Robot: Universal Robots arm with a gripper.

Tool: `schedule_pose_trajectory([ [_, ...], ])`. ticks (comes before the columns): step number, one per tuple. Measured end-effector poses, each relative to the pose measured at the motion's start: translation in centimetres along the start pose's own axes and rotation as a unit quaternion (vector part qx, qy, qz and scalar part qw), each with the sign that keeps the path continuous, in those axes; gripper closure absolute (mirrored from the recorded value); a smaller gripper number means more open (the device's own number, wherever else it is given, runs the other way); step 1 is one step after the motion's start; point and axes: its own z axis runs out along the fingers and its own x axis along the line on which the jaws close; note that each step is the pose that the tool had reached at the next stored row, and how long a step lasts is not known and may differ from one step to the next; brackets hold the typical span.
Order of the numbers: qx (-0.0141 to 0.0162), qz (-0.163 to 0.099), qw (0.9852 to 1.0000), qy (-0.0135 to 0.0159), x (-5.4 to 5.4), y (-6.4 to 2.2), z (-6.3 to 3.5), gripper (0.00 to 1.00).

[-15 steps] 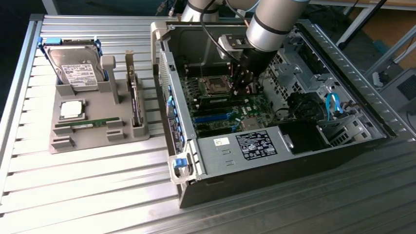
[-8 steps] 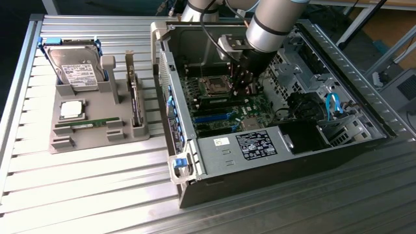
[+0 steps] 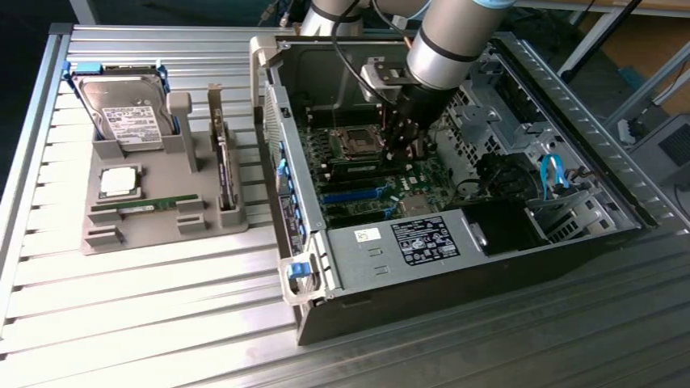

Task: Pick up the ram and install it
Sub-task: 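Insert the ram into the slot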

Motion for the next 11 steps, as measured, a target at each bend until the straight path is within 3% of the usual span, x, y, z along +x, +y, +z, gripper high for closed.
schedule_pose_trajectory([
  [11,-0.0001,-0.003,1.0000,-0.0008,0.02,-0.12,0.00,0.88],
])
